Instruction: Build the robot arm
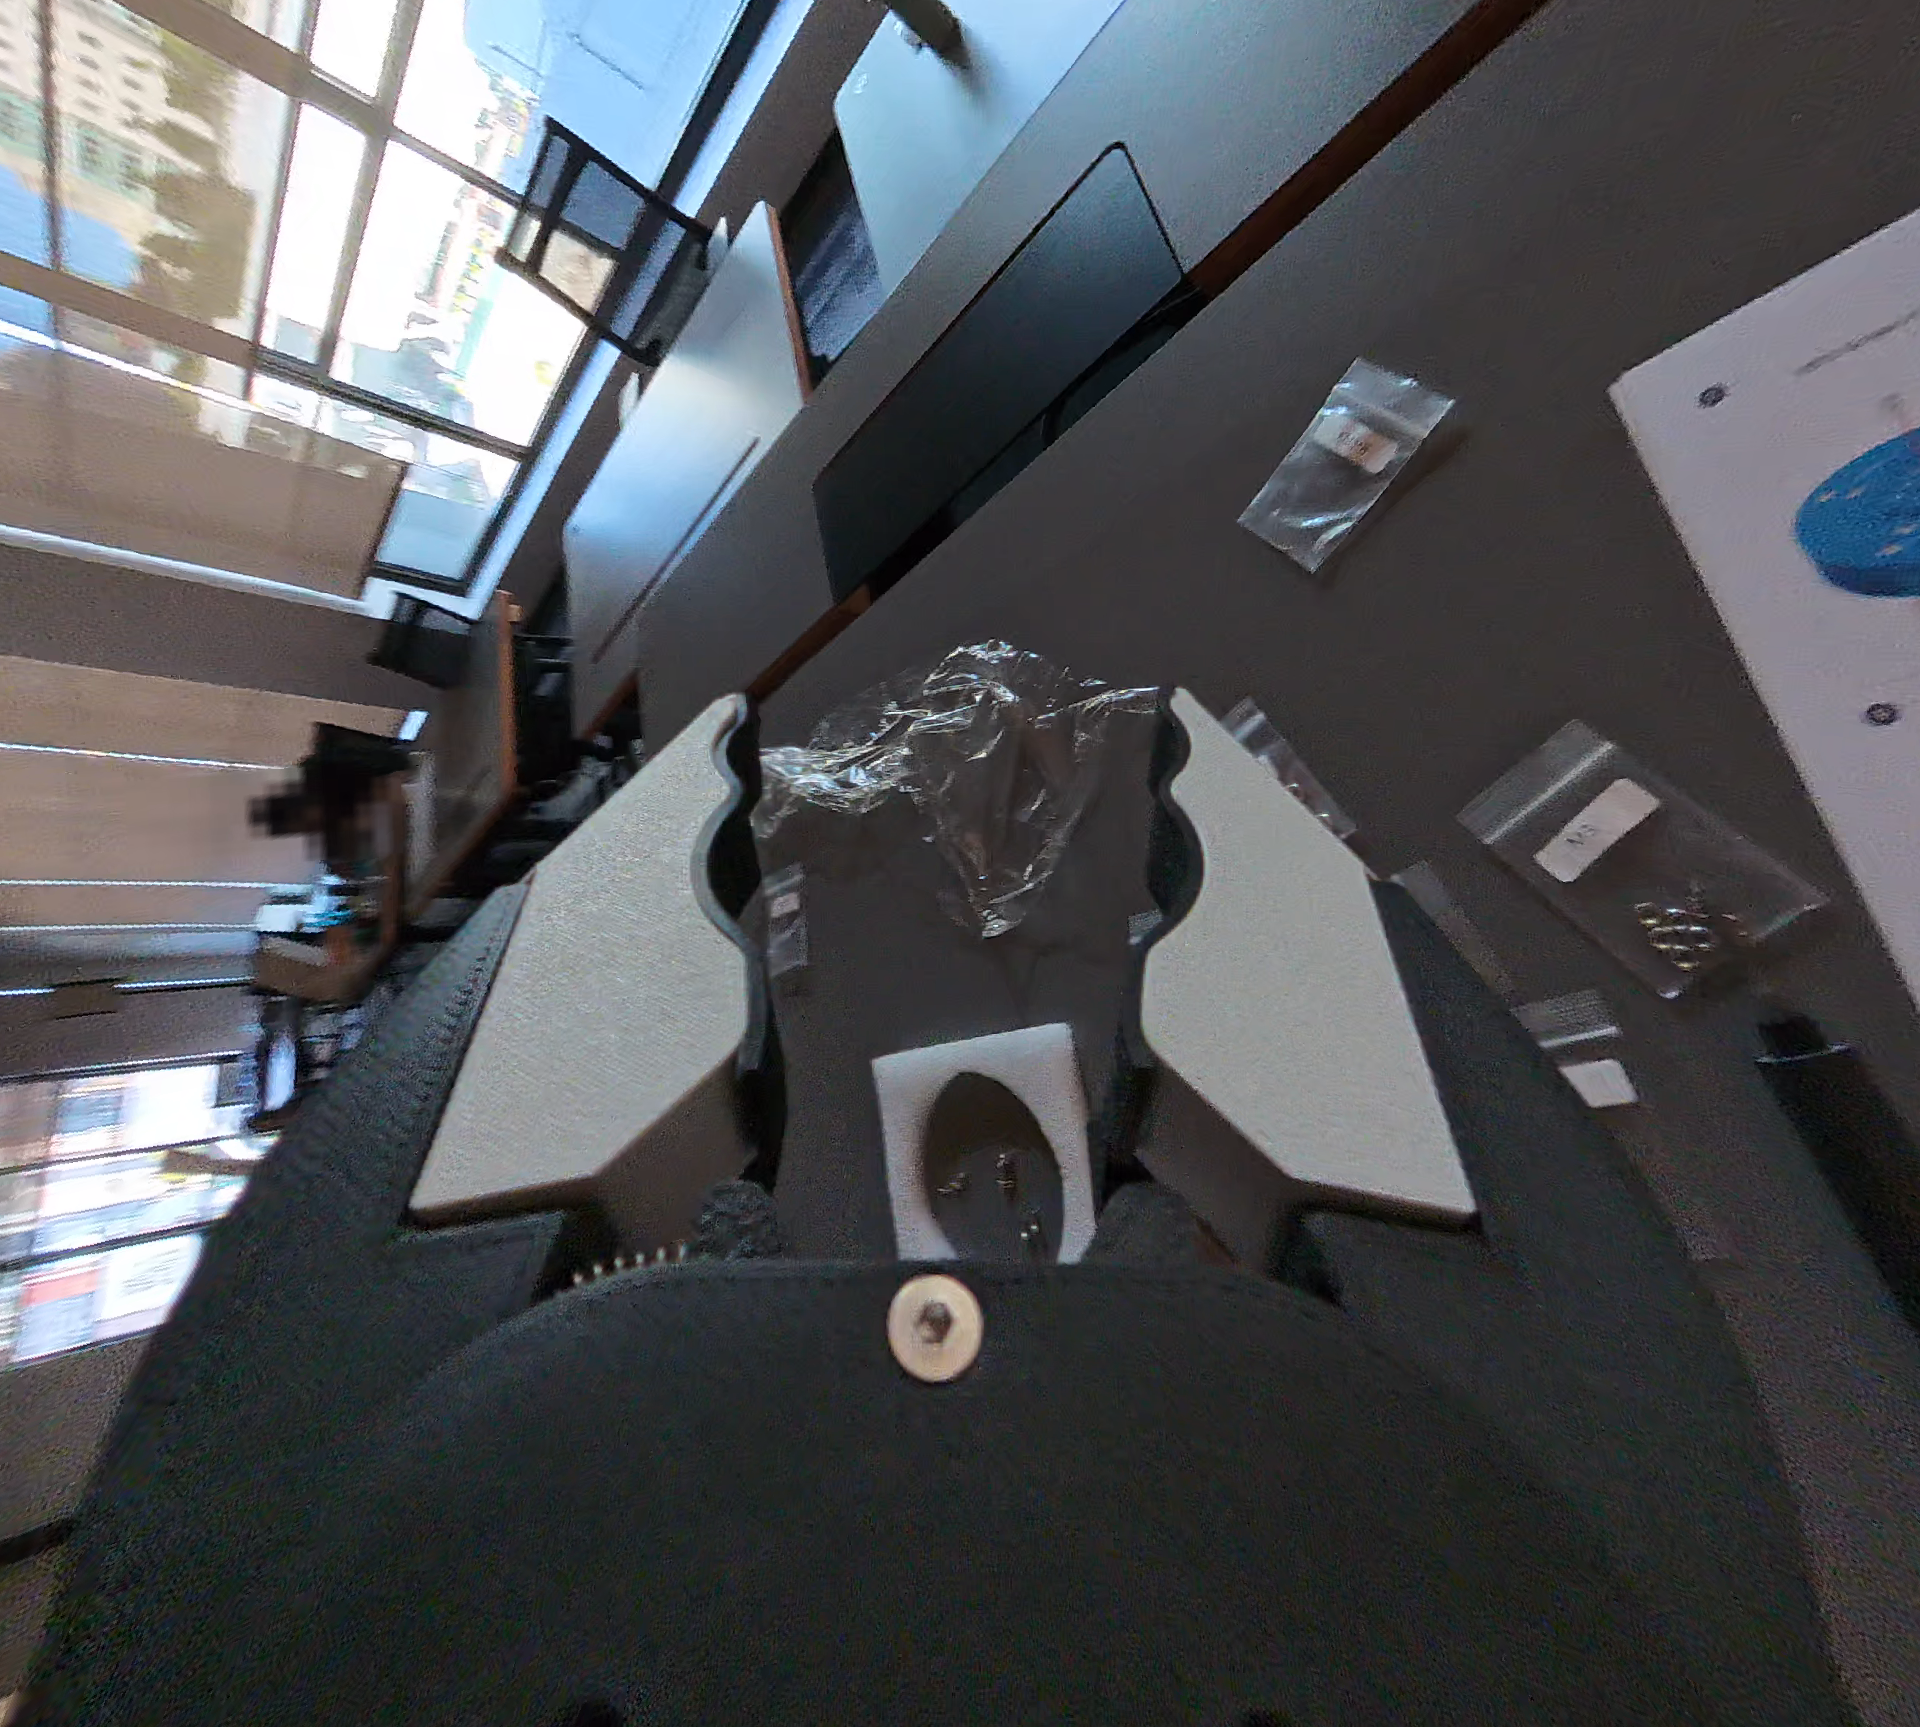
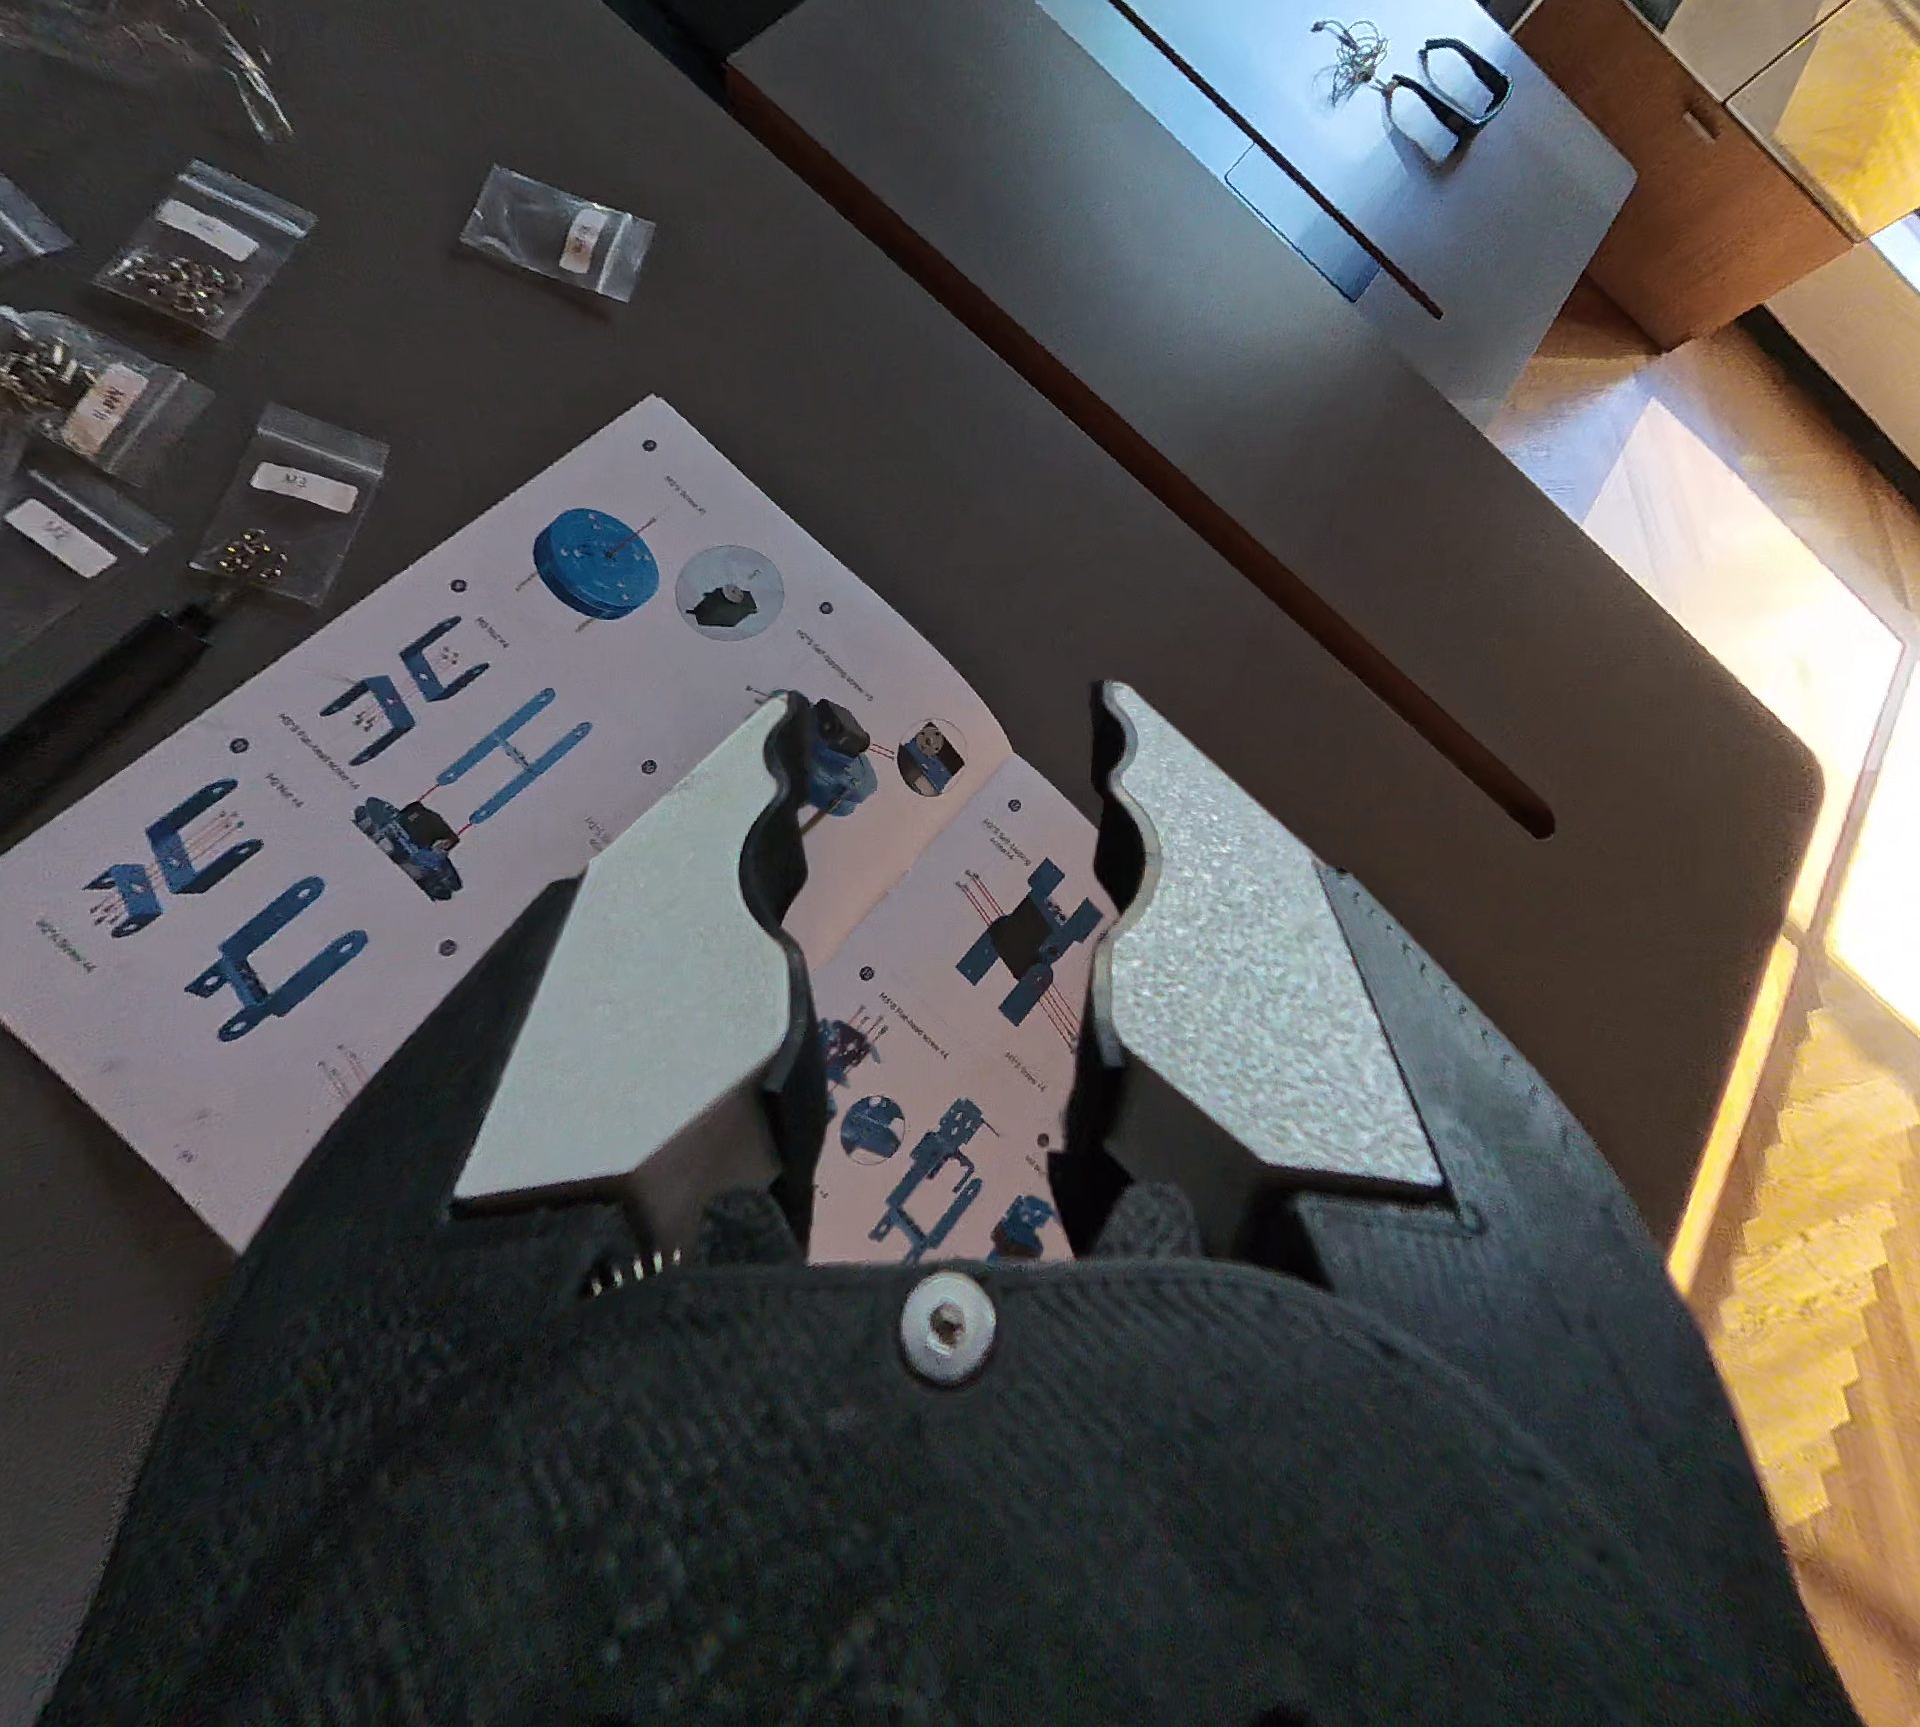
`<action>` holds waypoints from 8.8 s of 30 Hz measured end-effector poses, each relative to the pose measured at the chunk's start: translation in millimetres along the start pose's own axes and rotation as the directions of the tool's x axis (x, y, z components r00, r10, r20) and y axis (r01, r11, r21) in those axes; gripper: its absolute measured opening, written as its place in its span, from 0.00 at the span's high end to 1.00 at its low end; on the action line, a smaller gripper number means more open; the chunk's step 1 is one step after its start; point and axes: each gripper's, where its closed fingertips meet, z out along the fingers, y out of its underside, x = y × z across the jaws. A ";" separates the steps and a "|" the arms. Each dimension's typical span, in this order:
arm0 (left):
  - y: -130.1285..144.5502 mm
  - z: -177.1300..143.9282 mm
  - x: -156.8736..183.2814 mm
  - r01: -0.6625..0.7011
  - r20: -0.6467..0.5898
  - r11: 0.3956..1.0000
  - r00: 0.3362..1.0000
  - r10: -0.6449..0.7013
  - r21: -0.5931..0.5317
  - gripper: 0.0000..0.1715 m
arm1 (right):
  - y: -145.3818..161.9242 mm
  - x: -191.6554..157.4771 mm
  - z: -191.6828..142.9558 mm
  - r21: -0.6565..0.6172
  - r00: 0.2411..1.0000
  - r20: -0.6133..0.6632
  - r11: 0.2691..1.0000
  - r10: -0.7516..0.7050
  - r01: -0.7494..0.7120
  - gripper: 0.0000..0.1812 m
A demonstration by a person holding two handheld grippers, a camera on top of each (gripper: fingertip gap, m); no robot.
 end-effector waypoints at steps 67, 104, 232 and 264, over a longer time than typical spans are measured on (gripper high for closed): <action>-10.6 -94.8 -26.8 0.510 -0.506 0.838 0.784 -0.359 0.195 0.61 | 62.4 -33.2 0.5 -0.342 0.985 0.119 0.925 -0.128 0.162 0.67; -10.9 -100.2 -27.0 0.508 -0.507 0.837 0.786 -0.353 0.204 0.63 | 62.8 -36.8 -1.5 -0.340 0.982 0.137 0.924 -0.134 0.173 0.69; -15.5 -99.2 12.4 0.369 -0.544 0.913 0.809 -0.224 0.174 0.77 | 75.7 -21.0 -11.9 -0.362 0.982 0.166 0.920 -0.093 0.148 0.76; -19.7 -102.9 9.2 0.388 -0.539 0.900 0.810 -0.231 0.198 0.76 | 74.9 -19.8 -18.5 -0.343 0.979 0.172 0.925 -0.109 0.163 0.84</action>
